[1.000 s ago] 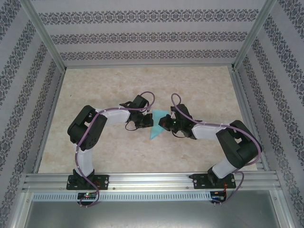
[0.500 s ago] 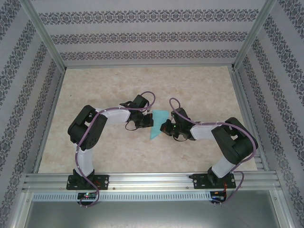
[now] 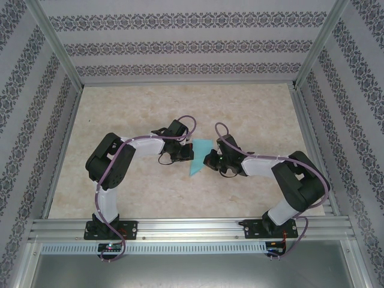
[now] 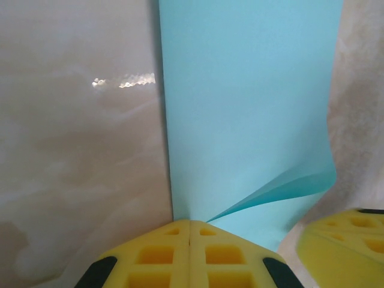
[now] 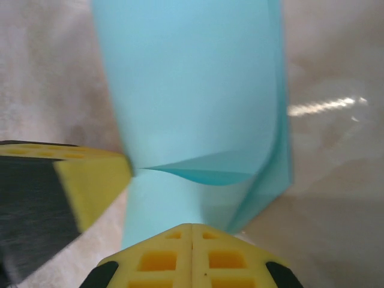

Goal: Fold a paper plane with a square sheet of paper (pick it up from the middle)
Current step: Third fold the triangle at the center of the table.

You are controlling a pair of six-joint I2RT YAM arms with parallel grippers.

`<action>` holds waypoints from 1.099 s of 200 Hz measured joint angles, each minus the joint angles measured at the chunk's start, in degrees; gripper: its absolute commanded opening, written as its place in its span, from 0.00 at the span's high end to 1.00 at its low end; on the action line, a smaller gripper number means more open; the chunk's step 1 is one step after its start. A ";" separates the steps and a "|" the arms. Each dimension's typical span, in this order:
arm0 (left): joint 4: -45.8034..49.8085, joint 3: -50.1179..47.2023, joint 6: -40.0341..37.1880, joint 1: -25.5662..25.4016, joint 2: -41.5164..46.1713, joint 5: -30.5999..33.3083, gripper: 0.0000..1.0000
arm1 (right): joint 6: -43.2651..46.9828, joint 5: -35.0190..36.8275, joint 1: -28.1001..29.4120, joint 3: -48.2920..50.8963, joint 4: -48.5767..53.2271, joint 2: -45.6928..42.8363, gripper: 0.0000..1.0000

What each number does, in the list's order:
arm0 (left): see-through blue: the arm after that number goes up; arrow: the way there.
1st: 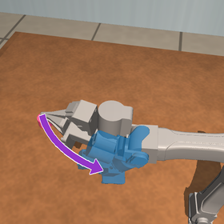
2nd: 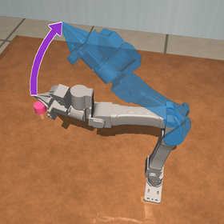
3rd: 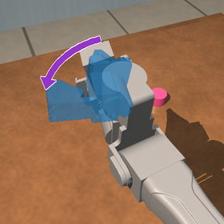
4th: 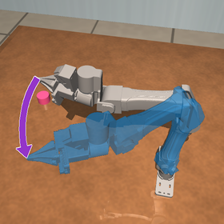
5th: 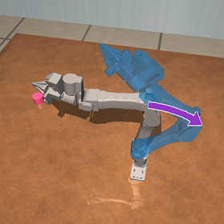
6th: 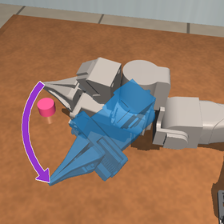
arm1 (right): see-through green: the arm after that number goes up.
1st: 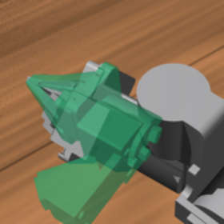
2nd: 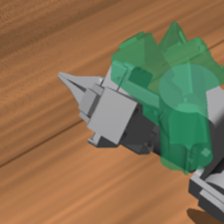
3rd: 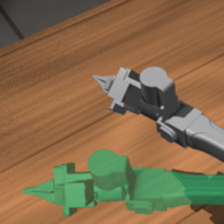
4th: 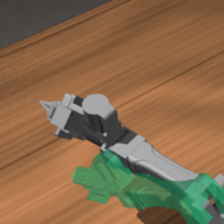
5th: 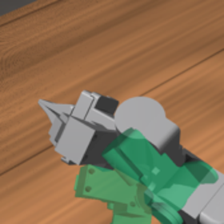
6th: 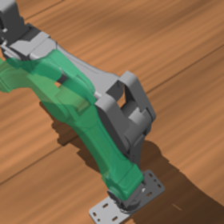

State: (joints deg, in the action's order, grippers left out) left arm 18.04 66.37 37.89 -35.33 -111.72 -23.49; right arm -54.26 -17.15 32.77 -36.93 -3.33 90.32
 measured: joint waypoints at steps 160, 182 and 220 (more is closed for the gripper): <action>0.00 -0.04 0.17 0.00 0.00 0.17 1.00 | -0.07 5.49 -0.63 -4.76 5.44 5.31 1.00; -0.04 -0.11 0.42 -0.02 0.00 0.24 1.00 | -0.52 5.05 -1.01 -3.54 3.41 5.05 1.00; -1.11 -0.74 1.16 -0.07 0.07 0.17 1.00 | -1.44 5.66 -2.19 -2.62 3.19 4.00 1.00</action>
State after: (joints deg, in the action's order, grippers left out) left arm 16.93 65.63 39.05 -35.40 -111.66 -23.31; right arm -55.70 -11.49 30.59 -39.55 -0.14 94.32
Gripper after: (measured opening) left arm 0.052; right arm 0.048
